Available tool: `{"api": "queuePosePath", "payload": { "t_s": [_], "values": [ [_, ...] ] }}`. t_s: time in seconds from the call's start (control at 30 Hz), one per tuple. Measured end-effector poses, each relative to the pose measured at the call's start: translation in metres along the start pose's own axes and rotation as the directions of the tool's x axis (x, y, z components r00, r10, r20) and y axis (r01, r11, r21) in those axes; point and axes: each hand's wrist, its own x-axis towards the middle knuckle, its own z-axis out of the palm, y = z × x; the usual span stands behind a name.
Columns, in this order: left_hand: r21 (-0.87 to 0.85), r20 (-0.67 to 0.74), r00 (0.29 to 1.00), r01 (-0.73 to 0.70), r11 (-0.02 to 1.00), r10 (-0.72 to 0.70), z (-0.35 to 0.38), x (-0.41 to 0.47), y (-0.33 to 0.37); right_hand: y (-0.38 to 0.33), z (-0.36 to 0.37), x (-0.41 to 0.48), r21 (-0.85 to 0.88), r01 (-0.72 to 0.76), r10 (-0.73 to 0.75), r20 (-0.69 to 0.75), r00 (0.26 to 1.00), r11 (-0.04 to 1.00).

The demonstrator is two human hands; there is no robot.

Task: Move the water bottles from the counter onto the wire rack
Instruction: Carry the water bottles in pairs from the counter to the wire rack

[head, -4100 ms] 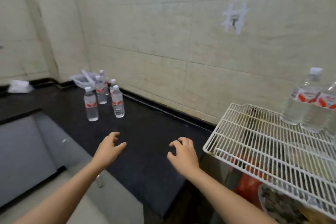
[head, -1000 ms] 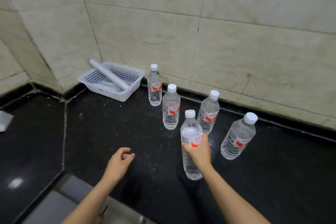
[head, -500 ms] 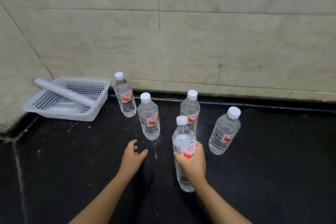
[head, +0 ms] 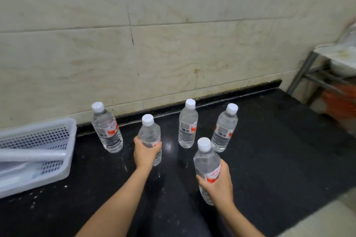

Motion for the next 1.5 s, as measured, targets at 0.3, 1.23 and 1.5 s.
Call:
{"api": "queuePosePath", "payload": {
  "t_s": [0.3,1.23,1.5],
  "values": [
    [-0.017,0.307,0.946,-0.106,0.994,0.106,-0.031,-0.023,-0.033,0.004,-0.010,-0.035,0.102,-0.105,0.128,-0.255,0.958,0.989],
    [-0.269,0.821,0.493,-0.113,0.956,0.289,0.138,-0.313,0.076,0.081,-0.356,-0.124,0.003,-0.055,0.048,-0.555,0.831,0.998],
    [-0.371,0.843,0.361,-0.146,0.917,0.399,0.249,-0.407,0.127,0.110,-0.513,-0.164,-0.126,-0.117,-0.003,-0.692,0.721,0.985]
  ]
}}
